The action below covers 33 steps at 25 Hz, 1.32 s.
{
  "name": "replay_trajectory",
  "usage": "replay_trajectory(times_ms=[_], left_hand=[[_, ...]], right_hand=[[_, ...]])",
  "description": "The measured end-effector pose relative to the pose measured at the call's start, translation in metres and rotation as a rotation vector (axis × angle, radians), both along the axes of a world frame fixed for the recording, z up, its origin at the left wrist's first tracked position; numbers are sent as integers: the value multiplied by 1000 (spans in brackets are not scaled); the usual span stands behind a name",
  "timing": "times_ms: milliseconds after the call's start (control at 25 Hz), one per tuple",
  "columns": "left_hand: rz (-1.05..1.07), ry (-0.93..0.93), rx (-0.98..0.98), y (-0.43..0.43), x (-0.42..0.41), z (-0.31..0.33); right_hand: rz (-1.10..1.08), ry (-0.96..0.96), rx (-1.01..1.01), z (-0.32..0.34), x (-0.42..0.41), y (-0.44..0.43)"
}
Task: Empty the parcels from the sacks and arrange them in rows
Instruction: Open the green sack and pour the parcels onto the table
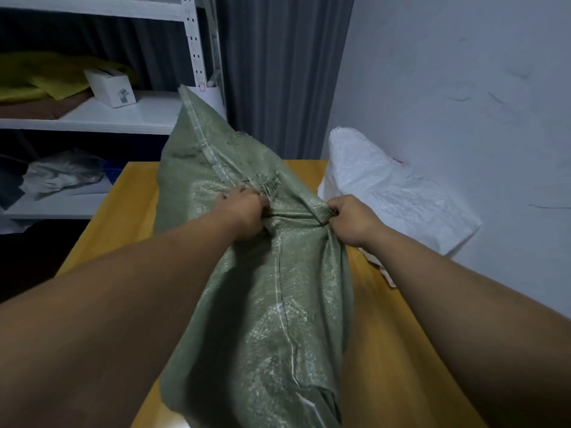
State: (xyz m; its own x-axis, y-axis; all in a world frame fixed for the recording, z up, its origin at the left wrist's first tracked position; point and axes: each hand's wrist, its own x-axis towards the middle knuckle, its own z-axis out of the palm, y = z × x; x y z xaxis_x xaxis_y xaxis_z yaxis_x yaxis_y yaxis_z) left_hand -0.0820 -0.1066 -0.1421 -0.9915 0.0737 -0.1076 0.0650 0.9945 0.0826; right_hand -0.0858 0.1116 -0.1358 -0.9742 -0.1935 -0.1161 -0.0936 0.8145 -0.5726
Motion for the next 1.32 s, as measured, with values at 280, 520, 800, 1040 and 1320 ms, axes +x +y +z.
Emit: replay_trajectory(times_ms=[280, 520, 800, 1040, 1320], left_hand=[[240, 186, 91, 12, -8, 2], [285, 197, 192, 11, -6, 7], [354, 111, 565, -12, 10, 44], [434, 28, 1151, -2, 25, 91], [457, -26, 1406, 14, 13, 93]], right_hand=[[-55, -290, -242, 27, 19, -4], [341, -828, 547, 60, 55, -40], [62, -689, 628, 72, 44, -11], [-300, -216, 549, 117, 21, 1], [-90, 443, 358, 104, 29, -27]])
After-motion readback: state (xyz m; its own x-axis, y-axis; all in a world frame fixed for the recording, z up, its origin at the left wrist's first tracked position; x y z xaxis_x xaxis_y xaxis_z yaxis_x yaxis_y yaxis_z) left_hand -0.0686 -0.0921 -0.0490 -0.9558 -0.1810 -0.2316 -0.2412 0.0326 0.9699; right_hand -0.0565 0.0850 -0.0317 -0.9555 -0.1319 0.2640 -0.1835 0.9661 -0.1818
